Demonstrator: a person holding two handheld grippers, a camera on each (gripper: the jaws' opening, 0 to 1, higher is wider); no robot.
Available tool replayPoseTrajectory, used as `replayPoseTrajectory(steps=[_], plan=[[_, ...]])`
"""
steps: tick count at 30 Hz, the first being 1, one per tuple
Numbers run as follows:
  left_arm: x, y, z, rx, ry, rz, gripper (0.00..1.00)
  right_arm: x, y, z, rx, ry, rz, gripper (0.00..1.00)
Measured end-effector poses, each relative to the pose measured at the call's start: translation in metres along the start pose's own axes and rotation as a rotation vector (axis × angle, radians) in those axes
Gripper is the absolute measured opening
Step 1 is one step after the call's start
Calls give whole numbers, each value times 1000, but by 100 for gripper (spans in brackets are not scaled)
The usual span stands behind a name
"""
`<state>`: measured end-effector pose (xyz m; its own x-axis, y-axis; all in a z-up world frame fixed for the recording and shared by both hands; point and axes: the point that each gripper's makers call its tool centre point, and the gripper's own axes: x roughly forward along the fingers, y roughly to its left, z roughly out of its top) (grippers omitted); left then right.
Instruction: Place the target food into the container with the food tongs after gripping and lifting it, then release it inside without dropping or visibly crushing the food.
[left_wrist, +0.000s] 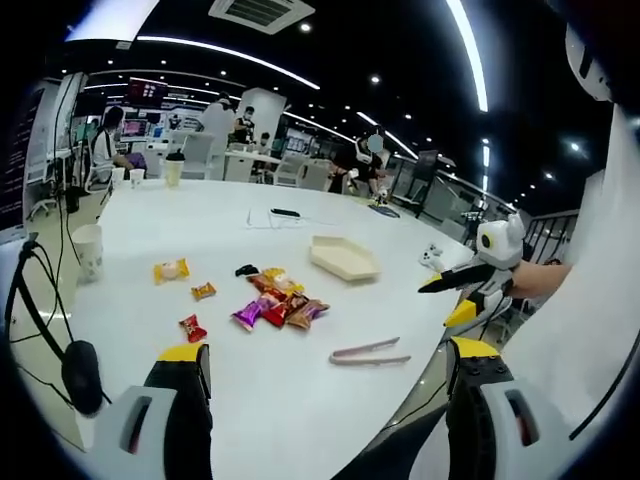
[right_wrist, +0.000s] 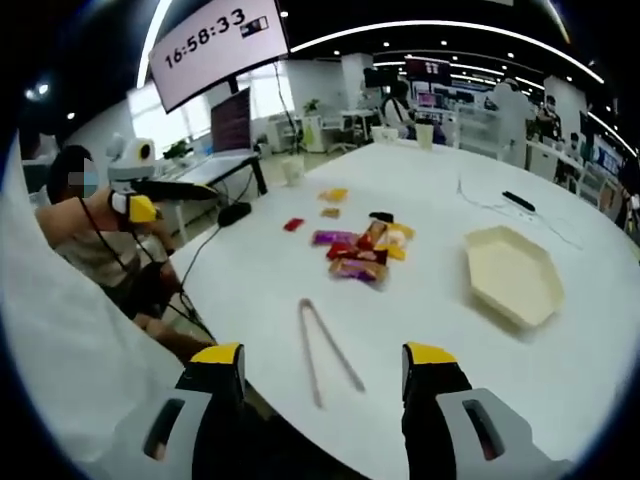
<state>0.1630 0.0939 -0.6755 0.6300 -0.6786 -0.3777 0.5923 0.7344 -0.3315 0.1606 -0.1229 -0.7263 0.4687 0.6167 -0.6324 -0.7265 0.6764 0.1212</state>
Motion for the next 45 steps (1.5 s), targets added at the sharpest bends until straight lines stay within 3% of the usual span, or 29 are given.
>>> replayPoseTrajectory(steps=[7,9,26,45], plan=[[1,-1,-3,-19,-19,-3,99,8,-4,-5,-1,11,-1,64],[2,-1,-9,-73,13,-5,99,11,-5,-7,-2,15,-3,64],[13,-16,-14,-33,38,-40,99,38,-5,-34,-37,77,16,61],[21,-15,-15,-37,55,-38,99,56,-5,-43,-68,100,36,58]])
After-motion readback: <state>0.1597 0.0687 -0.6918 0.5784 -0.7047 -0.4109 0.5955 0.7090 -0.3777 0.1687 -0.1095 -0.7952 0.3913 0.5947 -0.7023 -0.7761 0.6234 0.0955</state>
